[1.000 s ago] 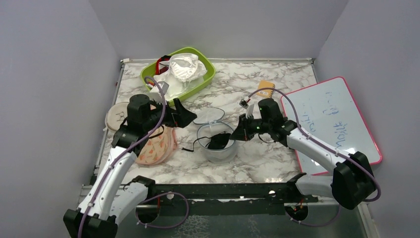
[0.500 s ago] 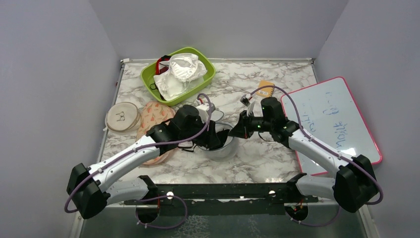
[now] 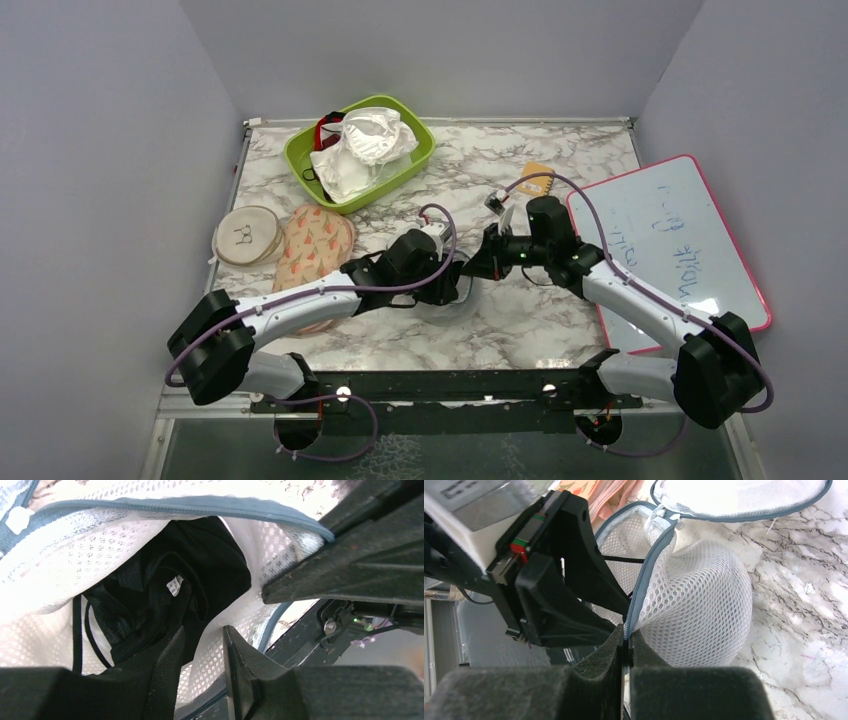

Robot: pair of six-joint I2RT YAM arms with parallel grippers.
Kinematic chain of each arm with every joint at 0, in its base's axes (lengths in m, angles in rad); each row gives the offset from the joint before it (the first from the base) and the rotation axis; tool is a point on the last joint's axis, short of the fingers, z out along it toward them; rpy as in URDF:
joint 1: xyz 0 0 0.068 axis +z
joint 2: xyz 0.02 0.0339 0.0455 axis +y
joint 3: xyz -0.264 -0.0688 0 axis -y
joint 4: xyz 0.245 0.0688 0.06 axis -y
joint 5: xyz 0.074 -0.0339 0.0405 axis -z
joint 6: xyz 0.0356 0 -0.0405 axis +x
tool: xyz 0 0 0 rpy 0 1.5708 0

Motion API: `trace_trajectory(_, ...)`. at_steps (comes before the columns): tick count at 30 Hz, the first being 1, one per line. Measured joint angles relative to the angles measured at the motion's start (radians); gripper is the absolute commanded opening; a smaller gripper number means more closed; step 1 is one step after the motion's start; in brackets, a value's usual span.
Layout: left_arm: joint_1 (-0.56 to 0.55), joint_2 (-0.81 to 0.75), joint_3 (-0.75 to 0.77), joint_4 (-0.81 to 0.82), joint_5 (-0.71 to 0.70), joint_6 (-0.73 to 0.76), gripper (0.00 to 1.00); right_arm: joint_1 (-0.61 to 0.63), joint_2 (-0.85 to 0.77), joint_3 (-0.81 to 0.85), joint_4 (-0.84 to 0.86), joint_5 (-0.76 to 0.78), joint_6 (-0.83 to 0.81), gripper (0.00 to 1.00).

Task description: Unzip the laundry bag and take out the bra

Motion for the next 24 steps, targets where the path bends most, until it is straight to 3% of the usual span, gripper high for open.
trace_trajectory(5, 0.0, -0.006, -0.05, 0.076, -0.018, -0.062, 0.4, 0.0, -0.007, -0.003, -0.016, 0.001, -0.008, 0.01)
trace_trajectory(9, -0.001, -0.06, -0.055, 0.066, -0.064, -0.068, 0.39, 0.0, -0.027, -0.008, -0.031, 0.001, -0.009, 0.01)
trace_trajectory(14, -0.001, -0.106, -0.051, 0.037, -0.12, -0.053, 0.31, 0.0, -0.032, -0.008, -0.031, 0.0, -0.009, 0.01)
trace_trajectory(24, -0.001, 0.065, -0.013, 0.092, -0.092, -0.05, 0.37, 0.0, -0.032, -0.018, -0.03, 0.0, -0.006, 0.01)
